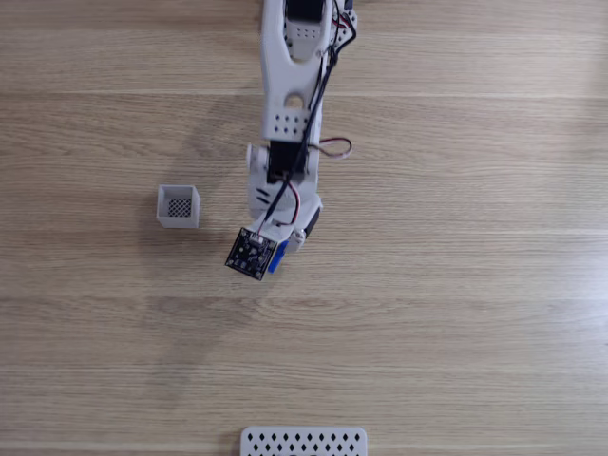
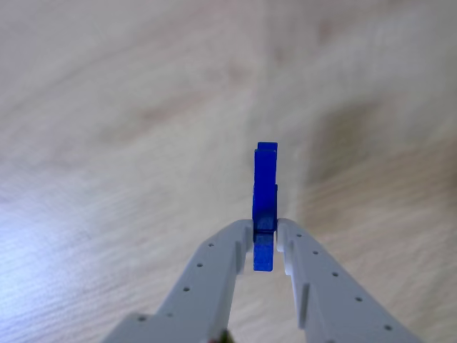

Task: Grasp a peg and put it in the crate.

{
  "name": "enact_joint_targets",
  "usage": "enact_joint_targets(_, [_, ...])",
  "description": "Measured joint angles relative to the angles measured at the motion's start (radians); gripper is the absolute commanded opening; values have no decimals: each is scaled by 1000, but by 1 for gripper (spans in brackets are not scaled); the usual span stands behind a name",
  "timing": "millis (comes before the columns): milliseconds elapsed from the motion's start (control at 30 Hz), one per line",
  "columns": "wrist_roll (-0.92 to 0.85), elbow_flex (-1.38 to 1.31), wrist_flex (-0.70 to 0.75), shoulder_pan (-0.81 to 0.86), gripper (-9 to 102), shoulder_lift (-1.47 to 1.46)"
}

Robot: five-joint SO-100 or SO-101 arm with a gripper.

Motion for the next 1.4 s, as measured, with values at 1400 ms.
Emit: enact_joint_targets(1400, [-337,1051,-1085,442,-1,673])
